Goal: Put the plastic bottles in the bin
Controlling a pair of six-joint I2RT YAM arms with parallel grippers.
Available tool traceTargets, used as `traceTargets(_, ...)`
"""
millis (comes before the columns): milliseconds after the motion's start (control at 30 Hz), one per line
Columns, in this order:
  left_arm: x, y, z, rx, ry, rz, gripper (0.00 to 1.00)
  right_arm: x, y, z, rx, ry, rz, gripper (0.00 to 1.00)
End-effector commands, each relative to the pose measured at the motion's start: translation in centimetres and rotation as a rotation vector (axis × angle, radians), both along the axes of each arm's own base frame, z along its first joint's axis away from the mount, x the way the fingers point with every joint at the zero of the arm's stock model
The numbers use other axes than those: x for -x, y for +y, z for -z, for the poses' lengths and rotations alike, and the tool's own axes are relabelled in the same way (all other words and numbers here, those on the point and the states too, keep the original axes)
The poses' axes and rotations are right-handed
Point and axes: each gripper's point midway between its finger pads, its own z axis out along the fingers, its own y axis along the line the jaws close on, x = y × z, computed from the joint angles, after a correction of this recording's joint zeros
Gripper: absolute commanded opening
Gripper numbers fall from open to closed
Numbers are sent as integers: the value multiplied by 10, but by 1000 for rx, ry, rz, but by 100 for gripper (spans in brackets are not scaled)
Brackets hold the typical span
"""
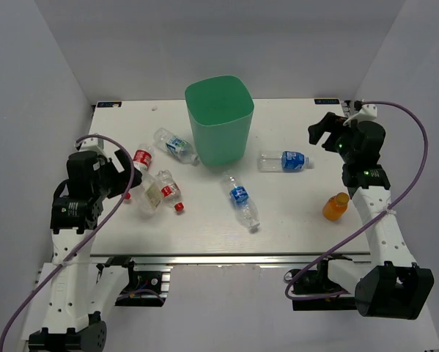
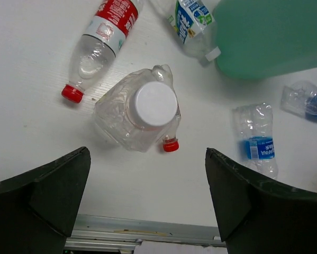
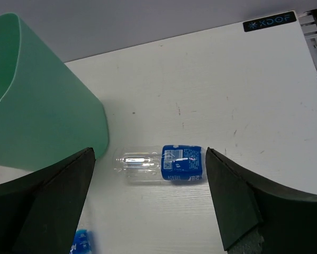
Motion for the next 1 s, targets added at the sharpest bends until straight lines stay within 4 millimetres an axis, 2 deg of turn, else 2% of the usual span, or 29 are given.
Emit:
traceTargets(0,6,-7,19,-6,42,59,98,2,8,-20,-3,-71,-48,89)
traceTargets(100,3,-11,32,8,77,86,98,4,20,-23,8,-116,-129,89)
traceTargets(267,-13,-4,43,-16,82,53,98,8,35,-22,16,-149,-229,89)
traceTargets(433,-26,1,36,-46,47,35,98,3,38,-13,26,-122,-252,89)
traceTargets(500,-31,15,31,-98,34,-22,98,1,40,-6,28,-94,-272,89)
traceTargets(533,-32,15,31,-104,38,-23,98,1,43,-3,29,-82,-290,89)
traceTargets(733,-44,-2,37,-145,61,37,98,-10,41,11,13,-31,-275,89)
traceTargets(767,-47,-4,37,-155,54,40,98,-11,40,19,13,0,-271,89)
traceTargets(900,-58,-23,42,-186,63,90,98,-14,38,20,17,9,-263,89)
traceTargets(967,-64,-22,51,-224,96,74,98,-13,40,20,16,8,-272,89)
